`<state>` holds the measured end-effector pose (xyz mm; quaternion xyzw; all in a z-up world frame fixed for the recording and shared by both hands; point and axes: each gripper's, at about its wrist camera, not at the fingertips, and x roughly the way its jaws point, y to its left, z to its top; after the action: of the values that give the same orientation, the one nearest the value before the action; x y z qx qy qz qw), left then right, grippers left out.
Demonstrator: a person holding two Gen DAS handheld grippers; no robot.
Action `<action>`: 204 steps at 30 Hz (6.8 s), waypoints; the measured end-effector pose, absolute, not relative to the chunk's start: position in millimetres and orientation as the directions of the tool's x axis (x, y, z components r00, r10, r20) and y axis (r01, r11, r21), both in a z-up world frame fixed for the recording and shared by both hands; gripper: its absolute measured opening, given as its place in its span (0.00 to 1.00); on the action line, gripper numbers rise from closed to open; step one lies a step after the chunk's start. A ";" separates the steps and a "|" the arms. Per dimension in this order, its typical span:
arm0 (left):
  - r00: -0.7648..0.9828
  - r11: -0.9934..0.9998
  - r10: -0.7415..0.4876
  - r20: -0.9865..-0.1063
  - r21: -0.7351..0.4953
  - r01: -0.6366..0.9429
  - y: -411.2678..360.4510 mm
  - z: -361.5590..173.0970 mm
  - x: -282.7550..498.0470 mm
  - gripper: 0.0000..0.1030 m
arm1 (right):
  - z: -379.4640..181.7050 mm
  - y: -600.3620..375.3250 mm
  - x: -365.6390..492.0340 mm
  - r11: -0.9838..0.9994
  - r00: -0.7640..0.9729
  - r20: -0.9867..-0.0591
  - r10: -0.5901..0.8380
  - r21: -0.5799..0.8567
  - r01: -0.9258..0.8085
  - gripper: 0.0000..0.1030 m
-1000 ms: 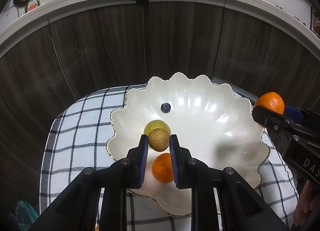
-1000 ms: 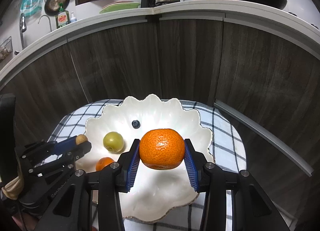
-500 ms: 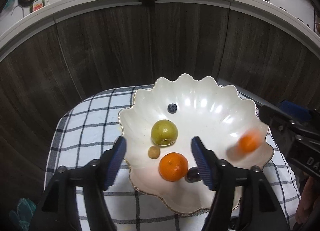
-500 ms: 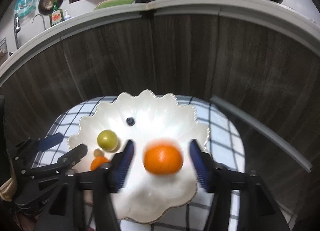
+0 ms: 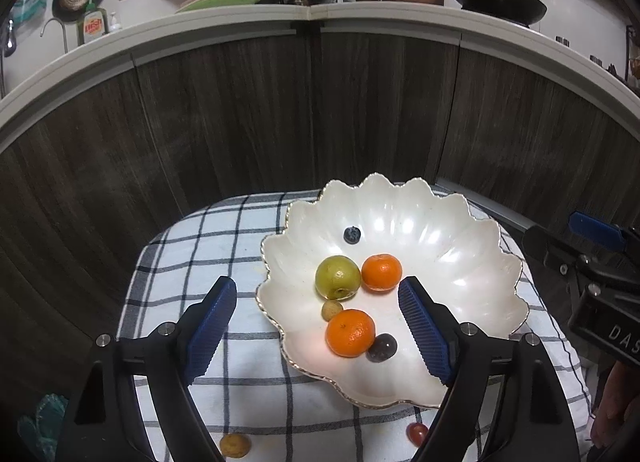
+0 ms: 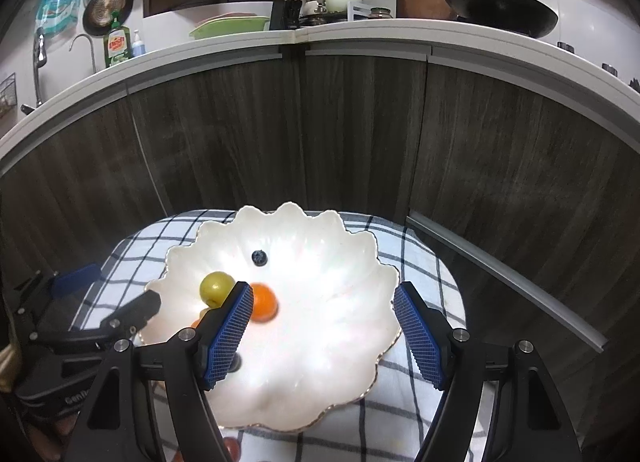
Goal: Organize fruits
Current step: 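Move both open tools back from the bowl, then move both open tools toward the grapes lying on the cloth, then grasp a red grape with the left tool while the right tool grasps the dark grape, then carry the red grape with the left tool while the right tool carries the dark grape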
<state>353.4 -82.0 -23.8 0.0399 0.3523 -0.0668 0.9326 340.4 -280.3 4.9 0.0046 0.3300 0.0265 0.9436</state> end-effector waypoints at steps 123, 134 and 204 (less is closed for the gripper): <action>0.694 0.990 -0.095 -0.714 0.004 0.139 -66.7 -107.5 216.9 0.81 | -79.9 -253.1 213.4 0.987 0.740 -0.664 0.108 -0.020 -0.162 0.72; 0.684 0.986 -0.087 -0.724 0.037 0.165 -81.0 -125.0 217.3 0.80 | -94.7 -259.4 224.3 0.974 0.714 -0.682 0.157 -0.012 -0.226 0.71; 0.638 0.973 -0.138 -0.758 0.015 0.229 -93.4 -150.6 226.2 0.22 | -131.1 -242.9 247.9 0.948 0.587 -0.771 0.246 0.066 -0.312 0.28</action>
<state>226.2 -93.4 -150.6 0.0548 0.4132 -0.1017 0.9033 247.9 -242.9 -131.1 -0.0383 0.4266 0.1567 0.8900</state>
